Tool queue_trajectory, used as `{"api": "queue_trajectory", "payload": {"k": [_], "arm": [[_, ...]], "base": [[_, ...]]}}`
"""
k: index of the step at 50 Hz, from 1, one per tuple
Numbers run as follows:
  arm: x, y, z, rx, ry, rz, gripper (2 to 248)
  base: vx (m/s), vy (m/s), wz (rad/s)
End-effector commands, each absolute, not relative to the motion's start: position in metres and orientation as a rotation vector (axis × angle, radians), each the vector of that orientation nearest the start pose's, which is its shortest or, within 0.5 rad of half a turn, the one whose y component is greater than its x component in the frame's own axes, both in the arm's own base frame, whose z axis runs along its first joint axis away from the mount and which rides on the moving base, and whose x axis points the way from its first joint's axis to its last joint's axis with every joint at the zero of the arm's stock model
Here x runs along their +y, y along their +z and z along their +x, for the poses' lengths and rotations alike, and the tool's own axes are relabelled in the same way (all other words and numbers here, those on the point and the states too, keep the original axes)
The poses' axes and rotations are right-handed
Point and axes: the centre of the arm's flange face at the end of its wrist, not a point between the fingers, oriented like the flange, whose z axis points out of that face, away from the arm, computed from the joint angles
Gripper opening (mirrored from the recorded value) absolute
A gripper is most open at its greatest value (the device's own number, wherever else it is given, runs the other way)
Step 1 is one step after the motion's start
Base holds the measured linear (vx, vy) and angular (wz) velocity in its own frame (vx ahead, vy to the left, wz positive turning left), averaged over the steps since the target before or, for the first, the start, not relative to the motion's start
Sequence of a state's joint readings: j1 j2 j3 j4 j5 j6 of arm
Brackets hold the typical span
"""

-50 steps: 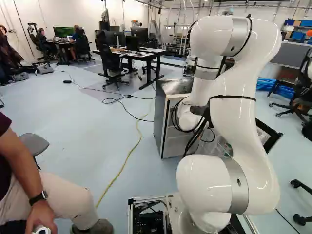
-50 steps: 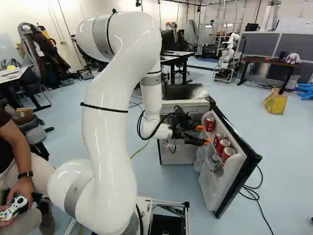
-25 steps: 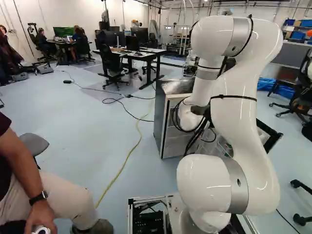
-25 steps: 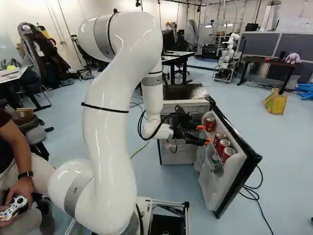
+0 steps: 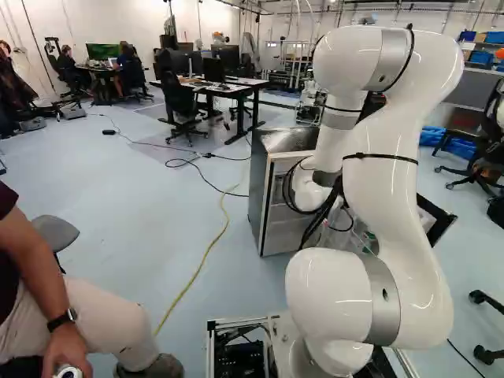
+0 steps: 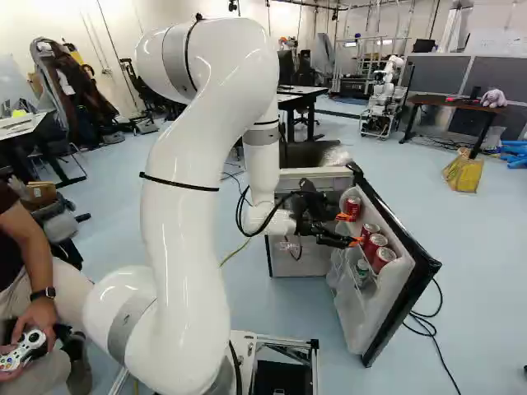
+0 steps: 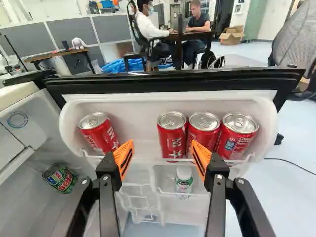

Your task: Grab a drink from the fridge

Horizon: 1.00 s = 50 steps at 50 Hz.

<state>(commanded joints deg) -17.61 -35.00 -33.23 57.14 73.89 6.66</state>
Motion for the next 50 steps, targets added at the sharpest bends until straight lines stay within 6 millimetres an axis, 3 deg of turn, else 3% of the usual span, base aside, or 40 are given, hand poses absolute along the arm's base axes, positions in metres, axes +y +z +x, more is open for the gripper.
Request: {"api": "queue_trajectory", "payload": {"k": [50], "arm": [[-0.1945,0.2259,0.3706,-1.352,1.272,1.594,171]], "base": [[0.0,0.0,0.0]]}}
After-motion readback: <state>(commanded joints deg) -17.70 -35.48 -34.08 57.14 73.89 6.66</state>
